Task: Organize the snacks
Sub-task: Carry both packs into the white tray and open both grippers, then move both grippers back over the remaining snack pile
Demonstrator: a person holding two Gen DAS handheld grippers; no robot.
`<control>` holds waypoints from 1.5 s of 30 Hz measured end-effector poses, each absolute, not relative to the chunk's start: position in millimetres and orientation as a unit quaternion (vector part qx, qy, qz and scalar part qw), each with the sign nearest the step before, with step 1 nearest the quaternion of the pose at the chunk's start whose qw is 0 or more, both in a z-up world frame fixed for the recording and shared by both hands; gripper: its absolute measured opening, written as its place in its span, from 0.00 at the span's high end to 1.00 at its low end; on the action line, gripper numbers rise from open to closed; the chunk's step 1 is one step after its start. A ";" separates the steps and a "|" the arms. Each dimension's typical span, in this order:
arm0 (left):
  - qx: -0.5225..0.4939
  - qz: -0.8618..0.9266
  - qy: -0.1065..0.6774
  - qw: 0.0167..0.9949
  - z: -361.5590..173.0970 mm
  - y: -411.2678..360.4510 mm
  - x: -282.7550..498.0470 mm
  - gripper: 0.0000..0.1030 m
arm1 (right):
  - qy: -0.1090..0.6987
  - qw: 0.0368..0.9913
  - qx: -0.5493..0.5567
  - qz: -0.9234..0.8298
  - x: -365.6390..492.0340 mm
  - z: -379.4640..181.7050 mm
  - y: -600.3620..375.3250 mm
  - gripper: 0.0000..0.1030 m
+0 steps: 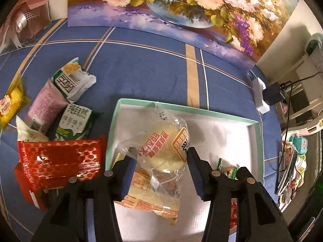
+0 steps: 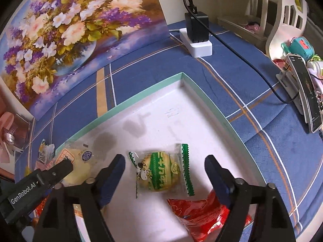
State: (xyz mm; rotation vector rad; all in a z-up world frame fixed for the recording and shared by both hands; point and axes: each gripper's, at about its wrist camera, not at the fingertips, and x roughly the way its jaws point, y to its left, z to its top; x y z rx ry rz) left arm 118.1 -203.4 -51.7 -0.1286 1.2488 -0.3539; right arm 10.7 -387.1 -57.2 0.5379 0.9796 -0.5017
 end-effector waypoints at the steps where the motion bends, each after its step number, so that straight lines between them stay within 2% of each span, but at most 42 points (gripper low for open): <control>1: -0.059 -0.163 0.578 0.798 -48.9 -200.8 117.6 0.45 | 0.458 0.819 0.251 -0.235 10.2 -56.5 -386.5 0.14; 5: -0.053 -0.146 0.565 0.810 -42.2 -190.3 116.6 0.33 | 0.451 0.825 0.248 -0.232 6.3 -53.5 -383.4 0.00; 9: -0.042 -0.122 0.559 0.819 -39.9 -177.8 115.4 0.28 | 0.444 0.832 0.237 -0.232 2.5 -49.3 -379.7 0.00; 11: -0.035 -0.109 0.554 0.825 -37.9 -172.4 113.9 0.16 | 0.443 0.836 0.224 -0.233 0.9 -47.0 -376.0 0.00; 12: -0.031 -0.104 0.550 0.828 -36.4 -170.0 112.9 0.15 | 0.443 0.837 0.222 -0.231 0.3 -46.4 -374.6 0.00; 29: -0.043 -0.050 0.537 0.841 -19.3 -107.6 93.8 0.15 | 0.466 0.829 0.210 -0.226 -13.4 -41.3 -338.8 0.00; 38: -0.010 0.006 0.539 0.842 -12.6 -73.7 85.3 0.15 | 0.468 0.837 0.199 -0.205 -15.4 -32.3 -310.4 0.00; 45: -0.035 0.024 0.542 0.839 -8.8 -39.5 82.0 0.15 | 0.472 0.846 0.156 -0.190 -14.4 -26.5 -274.7 0.00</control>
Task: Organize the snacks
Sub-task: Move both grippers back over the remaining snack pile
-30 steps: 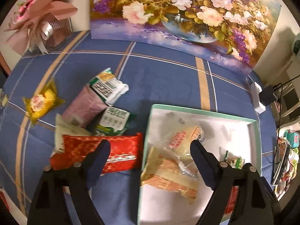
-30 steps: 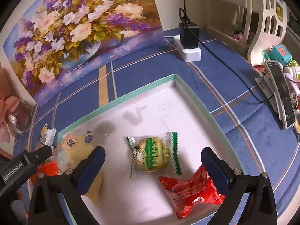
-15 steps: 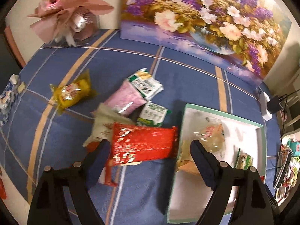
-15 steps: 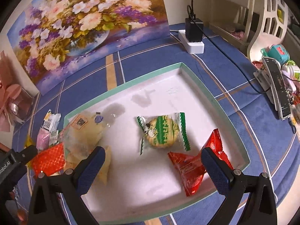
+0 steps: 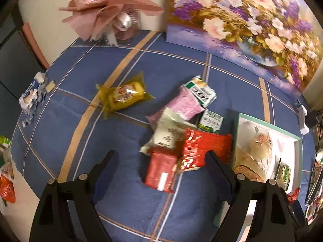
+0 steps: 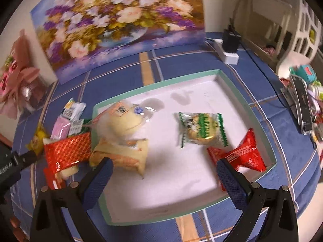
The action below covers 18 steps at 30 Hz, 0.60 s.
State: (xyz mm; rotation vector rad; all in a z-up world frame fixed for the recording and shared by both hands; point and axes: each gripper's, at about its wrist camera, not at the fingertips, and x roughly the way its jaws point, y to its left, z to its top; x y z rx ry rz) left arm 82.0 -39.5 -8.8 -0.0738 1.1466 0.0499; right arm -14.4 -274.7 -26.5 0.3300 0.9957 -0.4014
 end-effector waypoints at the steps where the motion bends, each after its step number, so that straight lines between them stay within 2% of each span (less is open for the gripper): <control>1: -0.038 0.026 0.542 0.839 -8.2 -35.4 81.2 0.15 | 0.472 0.848 0.153 -0.187 -14.2 -25.4 -271.4 0.00; 18: -0.125 0.084 0.549 0.822 -13.0 55.7 86.3 0.15 | 0.466 0.870 0.130 -0.092 6.7 -11.5 -190.7 0.00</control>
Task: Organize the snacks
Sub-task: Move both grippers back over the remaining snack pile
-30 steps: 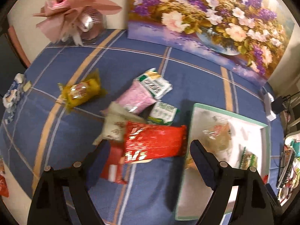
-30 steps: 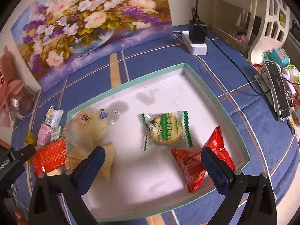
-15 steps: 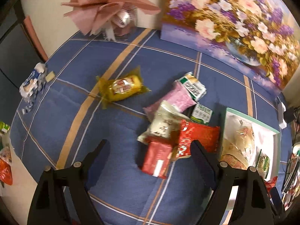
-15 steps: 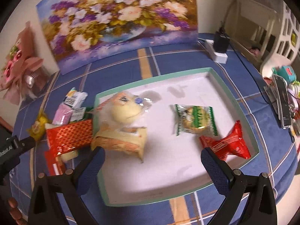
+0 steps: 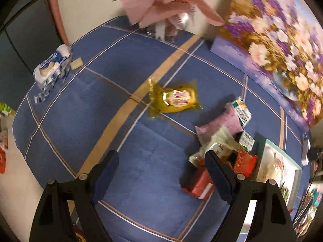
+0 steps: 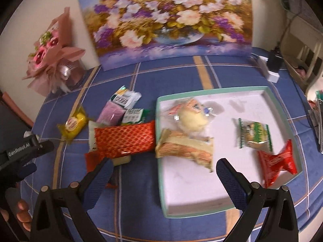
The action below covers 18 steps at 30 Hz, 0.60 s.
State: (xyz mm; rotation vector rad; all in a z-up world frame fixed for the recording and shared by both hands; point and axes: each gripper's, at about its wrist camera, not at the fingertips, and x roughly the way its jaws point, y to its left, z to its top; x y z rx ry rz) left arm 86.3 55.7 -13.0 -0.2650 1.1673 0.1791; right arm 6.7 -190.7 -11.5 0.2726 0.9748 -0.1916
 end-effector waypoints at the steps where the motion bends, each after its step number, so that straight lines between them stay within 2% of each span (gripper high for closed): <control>1: -0.128 0.085 0.550 0.821 -13.9 58.6 86.8 0.15 | 0.470 0.869 0.129 -0.087 8.4 -13.7 -186.2 0.00; 7: -0.144 0.081 0.565 0.809 -25.2 68.7 90.9 0.15 | 0.496 0.857 0.128 -0.054 17.9 -29.6 -158.9 0.00; 18: -0.139 0.080 0.639 0.752 -86.7 72.8 105.6 0.15 | 0.549 0.828 0.111 -0.032 35.9 -72.2 -121.6 0.00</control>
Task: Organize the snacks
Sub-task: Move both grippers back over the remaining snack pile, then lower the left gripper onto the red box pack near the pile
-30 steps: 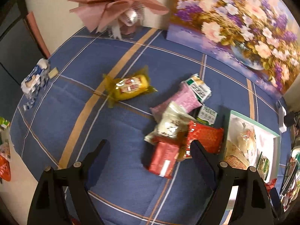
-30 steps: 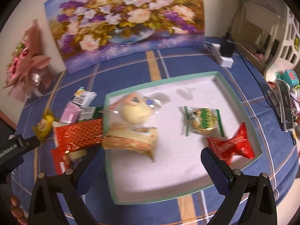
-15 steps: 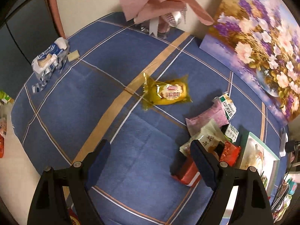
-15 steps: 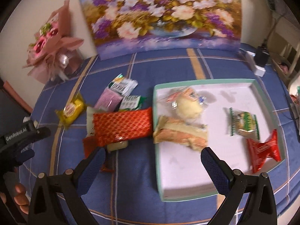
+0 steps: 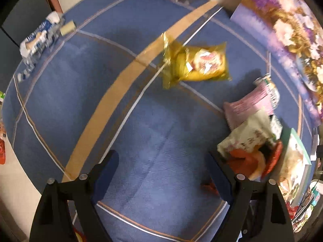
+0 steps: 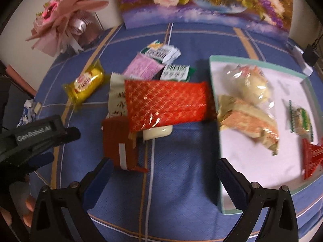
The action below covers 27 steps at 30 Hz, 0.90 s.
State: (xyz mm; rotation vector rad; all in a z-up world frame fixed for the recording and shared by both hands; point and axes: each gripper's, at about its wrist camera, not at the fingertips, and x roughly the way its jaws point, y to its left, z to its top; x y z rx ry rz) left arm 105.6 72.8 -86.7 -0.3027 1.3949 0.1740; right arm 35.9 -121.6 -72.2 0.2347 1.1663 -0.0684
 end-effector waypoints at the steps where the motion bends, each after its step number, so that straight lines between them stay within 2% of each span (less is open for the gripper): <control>1: -0.140 0.080 0.642 0.749 -89.8 73.5 106.2 0.15 | 0.553 0.825 0.111 -0.031 38.1 -75.0 -120.5 0.00; 13: -0.158 0.067 0.647 0.743 -97.7 75.7 105.6 0.15 | 0.551 0.829 0.094 -0.012 44.1 -86.5 -105.5 0.00; 24: -0.172 0.038 0.618 0.766 -79.8 62.9 94.7 0.15 | 0.551 0.830 0.078 -0.029 41.3 -81.4 -115.0 0.00; 25: -0.175 0.037 0.617 0.767 -78.4 63.1 93.9 0.13 | 0.551 0.830 0.081 -0.029 39.3 -79.9 -118.0 0.00; 26: -0.180 0.036 0.614 0.768 -75.7 62.6 96.3 0.06 | 0.549 0.831 0.088 -0.029 37.9 -77.3 -121.4 0.00; 27: -0.182 0.035 0.611 0.770 -74.2 63.2 95.8 0.03 | 0.548 0.831 0.092 -0.030 36.6 -74.3 -124.7 0.00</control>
